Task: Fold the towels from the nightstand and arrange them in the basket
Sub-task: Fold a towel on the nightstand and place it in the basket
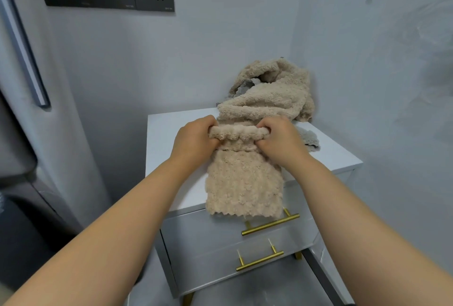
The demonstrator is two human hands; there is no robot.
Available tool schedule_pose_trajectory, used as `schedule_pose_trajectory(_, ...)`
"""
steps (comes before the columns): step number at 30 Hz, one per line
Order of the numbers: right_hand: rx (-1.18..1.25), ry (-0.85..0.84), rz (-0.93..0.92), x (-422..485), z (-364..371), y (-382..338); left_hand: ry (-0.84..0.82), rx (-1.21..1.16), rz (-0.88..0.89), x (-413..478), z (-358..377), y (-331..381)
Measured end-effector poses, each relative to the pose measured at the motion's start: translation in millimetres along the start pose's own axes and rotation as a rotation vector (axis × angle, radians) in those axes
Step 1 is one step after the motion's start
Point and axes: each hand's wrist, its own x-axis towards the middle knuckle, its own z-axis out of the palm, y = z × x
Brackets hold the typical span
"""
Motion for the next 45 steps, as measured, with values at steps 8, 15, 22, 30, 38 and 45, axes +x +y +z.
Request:
schedule_pose_trajectory(8, -0.279, -0.006, -0.23, -14.2, -2.3, 5.1, -0.126, 0.166, 0.209, -6.3, -3.5, -5.4)
schedule_pose_trajectory(15, -0.234, -0.132, -0.201, -23.3, -15.8, 0.0, -0.37, 0.197, 0.243, -2.1, -23.0, -2.6)
schedule_pose_trajectory(22, -0.244, -0.225, -0.176, -25.6, -22.8, -1.6, -0.446, 0.202, 0.215, 0.9, -30.9, 1.6)
schedule_pose_trajectory(30, -0.251, -0.372, -0.152, -29.3, -28.3, -6.8, -0.365, 0.348, 0.246, -2.1, -18.2, 13.4)
schedule_pose_trajectory(38, -0.157, -0.322, -0.079, -29.2, -22.6, -7.7, -0.496, 0.195, 0.125, -7.5, -11.1, 13.6)
schedule_pose_trajectory(45, -0.009, -0.512, 0.047, -24.2, -18.6, -3.8, -0.605, 0.142, 0.019, -4.3, -13.9, 10.7)
